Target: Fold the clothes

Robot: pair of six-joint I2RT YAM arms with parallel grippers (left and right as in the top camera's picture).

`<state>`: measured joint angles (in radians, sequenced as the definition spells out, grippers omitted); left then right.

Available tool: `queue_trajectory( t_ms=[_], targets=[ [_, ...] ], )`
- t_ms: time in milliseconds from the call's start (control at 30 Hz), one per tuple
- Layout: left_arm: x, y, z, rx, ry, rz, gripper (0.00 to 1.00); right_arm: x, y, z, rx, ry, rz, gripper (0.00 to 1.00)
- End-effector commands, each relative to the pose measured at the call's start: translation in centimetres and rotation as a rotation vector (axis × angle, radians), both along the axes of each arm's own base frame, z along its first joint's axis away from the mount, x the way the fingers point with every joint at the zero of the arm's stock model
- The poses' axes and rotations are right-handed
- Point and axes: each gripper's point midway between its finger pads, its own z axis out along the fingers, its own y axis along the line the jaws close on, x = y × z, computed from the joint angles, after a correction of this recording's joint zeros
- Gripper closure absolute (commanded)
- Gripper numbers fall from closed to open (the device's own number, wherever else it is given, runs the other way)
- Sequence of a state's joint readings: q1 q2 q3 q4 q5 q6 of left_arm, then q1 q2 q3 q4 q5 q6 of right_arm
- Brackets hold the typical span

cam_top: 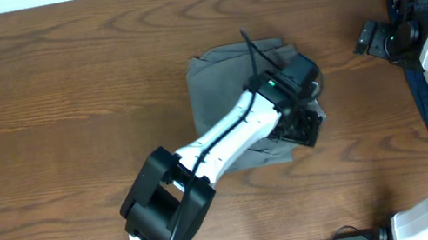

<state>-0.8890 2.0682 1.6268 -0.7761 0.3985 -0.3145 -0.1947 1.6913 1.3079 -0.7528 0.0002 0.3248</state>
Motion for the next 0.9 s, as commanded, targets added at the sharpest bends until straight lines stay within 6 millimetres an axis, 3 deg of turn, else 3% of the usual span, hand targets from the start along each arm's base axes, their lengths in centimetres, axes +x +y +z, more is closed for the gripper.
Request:
queue_trajectory(
  t_ms=[0, 133, 233, 300, 367, 400, 500, 700, 800, 867],
  targets=[
    [-0.4, -0.1, 0.6, -0.01, 0.006, -0.003, 0.35, 0.4, -0.2, 0.7, -0.017, -0.016, 0.004, 0.01],
    [-0.1, 0.6, 2.7, -0.028, -0.01, 0.011, 0.34, 0.4, -0.2, 0.7, -0.017, -0.016, 0.004, 0.01],
    [0.8, 1.6, 5.5, -0.063, -0.044, 0.037, 0.35, 0.4, -0.2, 0.7, -0.017, -0.016, 0.004, 0.01],
    [2.0, 3.3, 7.0, -0.052, -0.086, 0.082, 0.34, 0.4, -0.2, 0.7, -0.017, -0.016, 0.004, 0.01],
    [3.6, 5.8, 8.0, -0.009, -0.134, 0.144, 0.24, 0.4, -0.2, 0.7, -0.017, -0.016, 0.004, 0.01],
    [4.4, 6.9, 8.2, 0.012, -0.147, 0.177, 0.2, 0.4, -0.2, 0.7, -0.017, -0.016, 0.004, 0.01],
    [6.2, 9.1, 8.0, 0.02, -0.12, 0.254, 0.21, 0.4, -0.2, 0.7, -0.017, -0.016, 0.004, 0.01],
    [5.7, 7.7, 5.1, 0.003, -0.023, 0.229, 0.68, 0.4, -0.2, 0.7, -0.017, -0.016, 0.004, 0.01],
    [5.2, 5.9, 2.9, 0.015, -0.004, 0.207, 0.8, 0.4, -0.2, 0.7, -0.017, -0.016, 0.004, 0.01],
    [4.7, 4.6, 1.3, 0.023, 0.012, 0.199, 0.82, 0.4, -0.2, 0.6, -0.017, -0.016, 0.004, 0.0]
  ],
)
